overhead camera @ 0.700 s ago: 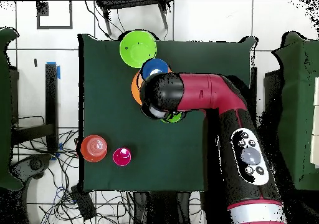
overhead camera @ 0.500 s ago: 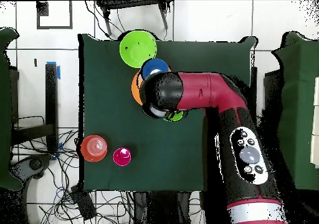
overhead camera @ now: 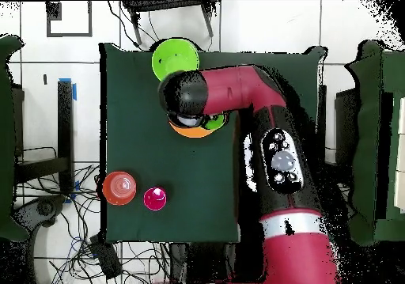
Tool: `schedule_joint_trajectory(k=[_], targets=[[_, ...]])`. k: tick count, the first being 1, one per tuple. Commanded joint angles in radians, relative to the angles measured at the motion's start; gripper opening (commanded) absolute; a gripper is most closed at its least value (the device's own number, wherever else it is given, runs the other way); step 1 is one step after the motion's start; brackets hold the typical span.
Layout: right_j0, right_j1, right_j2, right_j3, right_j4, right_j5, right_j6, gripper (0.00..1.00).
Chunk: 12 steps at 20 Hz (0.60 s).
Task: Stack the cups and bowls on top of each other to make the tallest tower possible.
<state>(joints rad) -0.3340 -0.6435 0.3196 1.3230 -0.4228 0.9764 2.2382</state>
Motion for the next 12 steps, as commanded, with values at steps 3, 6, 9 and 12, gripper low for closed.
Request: schedule_joint_trajectory(k=[3, 6, 9, 12], targets=[[0.115, 0.251, 0.043, -0.242, -0.048, 0.135, -0.114, 0.00], [0.147, 0.295, 0.016, -0.310, -0.041, 0.235, -0.095, 0.00], [0.167, 0.356, -0.011, -0.408, -0.041, 0.349, -0.071, 0.00], [0.167, 0.413, -0.007, -0.488, -0.038, 0.439, -0.089, 0.00]])
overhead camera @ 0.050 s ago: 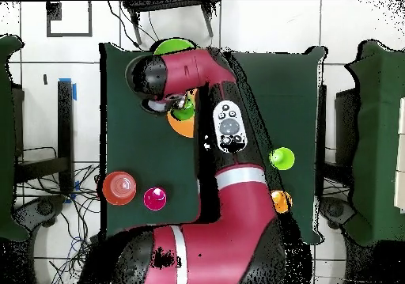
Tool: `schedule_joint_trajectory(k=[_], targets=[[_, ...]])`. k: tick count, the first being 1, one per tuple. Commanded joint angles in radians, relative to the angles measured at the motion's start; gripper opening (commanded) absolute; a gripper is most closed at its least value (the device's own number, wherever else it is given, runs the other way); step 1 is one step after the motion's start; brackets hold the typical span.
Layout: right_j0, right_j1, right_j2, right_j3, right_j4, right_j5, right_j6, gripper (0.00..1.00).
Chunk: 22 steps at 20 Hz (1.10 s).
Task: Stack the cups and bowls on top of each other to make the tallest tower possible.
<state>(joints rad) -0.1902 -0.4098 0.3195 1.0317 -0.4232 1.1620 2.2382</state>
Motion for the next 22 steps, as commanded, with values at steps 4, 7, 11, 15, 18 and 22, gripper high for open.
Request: schedule_joint_trajectory(k=[4, 7, 11, 15, 18, 22], targets=[[0.021, 0.199, -0.002, -0.223, -0.038, 0.283, -0.094, 0.00], [0.022, 0.198, -0.004, -0.224, -0.042, 0.274, -0.094, 0.00], [0.024, 0.223, -0.001, -0.277, -0.059, 0.286, -0.125, 0.00], [0.027, 0.255, 0.002, -0.318, -0.066, 0.290, -0.150, 0.00], [0.033, 0.268, 0.000, -0.350, -0.078, 0.299, -0.170, 0.00], [0.044, 0.279, -0.006, -0.400, -0.100, 0.344, -0.204, 0.00]])
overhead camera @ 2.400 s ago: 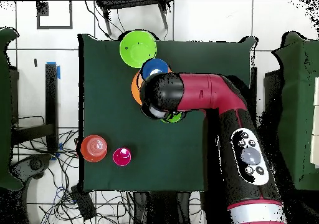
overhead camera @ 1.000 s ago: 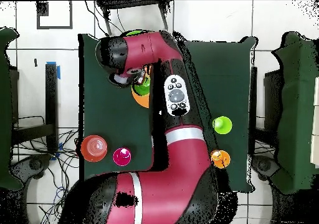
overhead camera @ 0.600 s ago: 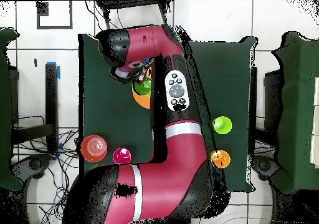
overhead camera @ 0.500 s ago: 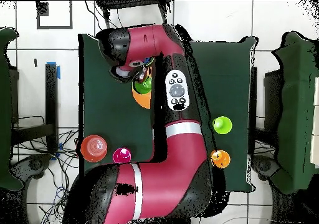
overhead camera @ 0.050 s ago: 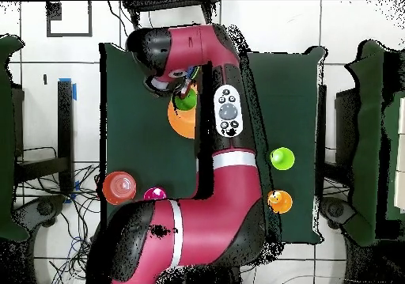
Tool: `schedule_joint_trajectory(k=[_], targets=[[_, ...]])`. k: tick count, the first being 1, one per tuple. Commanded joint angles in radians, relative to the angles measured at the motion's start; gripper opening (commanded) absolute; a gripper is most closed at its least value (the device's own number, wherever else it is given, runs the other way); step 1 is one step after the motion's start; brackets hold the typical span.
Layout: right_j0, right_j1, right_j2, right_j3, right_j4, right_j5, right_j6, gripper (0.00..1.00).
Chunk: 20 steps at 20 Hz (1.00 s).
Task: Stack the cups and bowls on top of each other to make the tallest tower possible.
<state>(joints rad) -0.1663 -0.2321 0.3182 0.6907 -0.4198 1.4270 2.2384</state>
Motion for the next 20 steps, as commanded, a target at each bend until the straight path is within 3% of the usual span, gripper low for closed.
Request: schedule_joint_trajectory(k=[1, 6, 15, 16, 20], targets=[[0.022, 0.109, -0.004, -0.070, -0.106, 0.083, -0.212, 0.00], [0.018, 0.130, -0.008, -0.068, -0.092, 0.095, -0.213, 0.00], [0.011, 0.118, -0.040, 0.024, -0.082, 0.016, -0.187, 0.00], [0.009, 0.117, -0.041, 0.028, -0.080, 0.013, -0.191, 1.00], [0.009, 0.115, -0.048, 0.034, -0.072, 0.027, -0.172, 1.00]])
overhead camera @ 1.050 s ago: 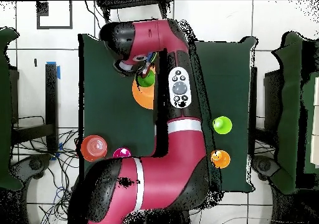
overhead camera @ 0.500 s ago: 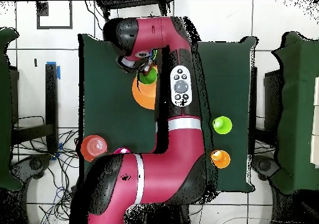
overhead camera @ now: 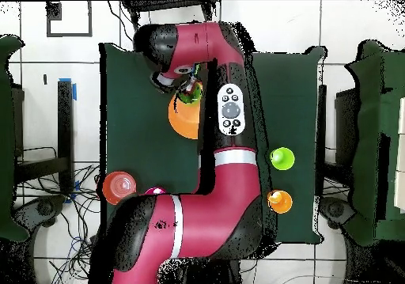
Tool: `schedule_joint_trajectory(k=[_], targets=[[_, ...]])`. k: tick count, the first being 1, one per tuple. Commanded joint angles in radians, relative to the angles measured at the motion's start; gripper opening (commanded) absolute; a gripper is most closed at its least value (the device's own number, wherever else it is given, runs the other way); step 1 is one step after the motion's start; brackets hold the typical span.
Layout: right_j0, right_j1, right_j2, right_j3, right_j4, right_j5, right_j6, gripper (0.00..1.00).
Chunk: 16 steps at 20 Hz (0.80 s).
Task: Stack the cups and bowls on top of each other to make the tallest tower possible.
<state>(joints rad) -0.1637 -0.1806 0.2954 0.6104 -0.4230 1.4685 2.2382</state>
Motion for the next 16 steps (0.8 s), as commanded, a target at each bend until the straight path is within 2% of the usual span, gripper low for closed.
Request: schedule_joint_trajectory(k=[1, 10, 16], targets=[[0.006, 0.064, -0.027, 0.116, -0.066, -0.016, -0.170, 1.00], [0.014, 0.030, -0.048, 0.163, -0.038, -0.020, -0.157, 1.00], [0.010, 0.028, -0.049, 0.158, -0.030, -0.008, -0.170, 1.00]])
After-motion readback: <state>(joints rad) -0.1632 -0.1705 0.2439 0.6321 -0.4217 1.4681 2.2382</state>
